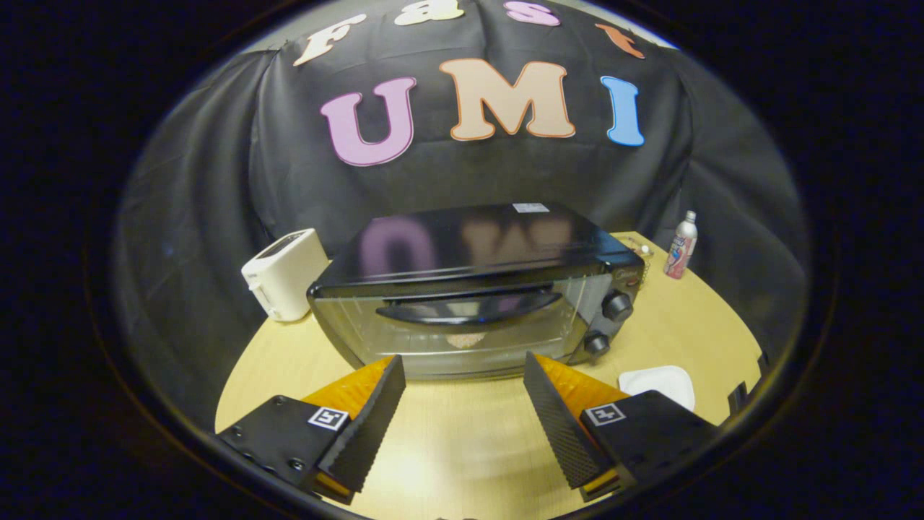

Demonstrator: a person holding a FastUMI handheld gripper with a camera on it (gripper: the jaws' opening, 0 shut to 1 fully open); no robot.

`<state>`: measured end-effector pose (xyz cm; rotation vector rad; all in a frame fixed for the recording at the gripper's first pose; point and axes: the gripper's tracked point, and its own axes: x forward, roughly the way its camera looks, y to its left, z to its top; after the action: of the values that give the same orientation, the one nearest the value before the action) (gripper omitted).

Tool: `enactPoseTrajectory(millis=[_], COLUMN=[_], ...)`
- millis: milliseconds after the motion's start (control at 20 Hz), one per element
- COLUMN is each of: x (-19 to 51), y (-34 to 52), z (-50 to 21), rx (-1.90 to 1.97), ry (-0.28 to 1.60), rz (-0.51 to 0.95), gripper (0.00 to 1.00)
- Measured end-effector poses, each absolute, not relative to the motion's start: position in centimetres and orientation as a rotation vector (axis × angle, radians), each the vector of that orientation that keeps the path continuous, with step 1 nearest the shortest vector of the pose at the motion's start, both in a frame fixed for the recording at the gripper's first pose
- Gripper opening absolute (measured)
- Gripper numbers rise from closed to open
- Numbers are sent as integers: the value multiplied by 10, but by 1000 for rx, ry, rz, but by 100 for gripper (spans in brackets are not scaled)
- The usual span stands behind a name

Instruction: Open the toaster oven, put the food inside, and close the toaster oven door.

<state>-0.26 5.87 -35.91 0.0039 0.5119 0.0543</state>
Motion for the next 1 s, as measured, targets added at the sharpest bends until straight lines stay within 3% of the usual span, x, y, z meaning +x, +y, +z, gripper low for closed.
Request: enactPoseTrajectory(millis=[450, 1000], x=[0, 28], y=[52, 52], z=[-339, -153], rx=[22, 5], ry=[477, 205], rz=[46, 74], gripper=[100, 100])
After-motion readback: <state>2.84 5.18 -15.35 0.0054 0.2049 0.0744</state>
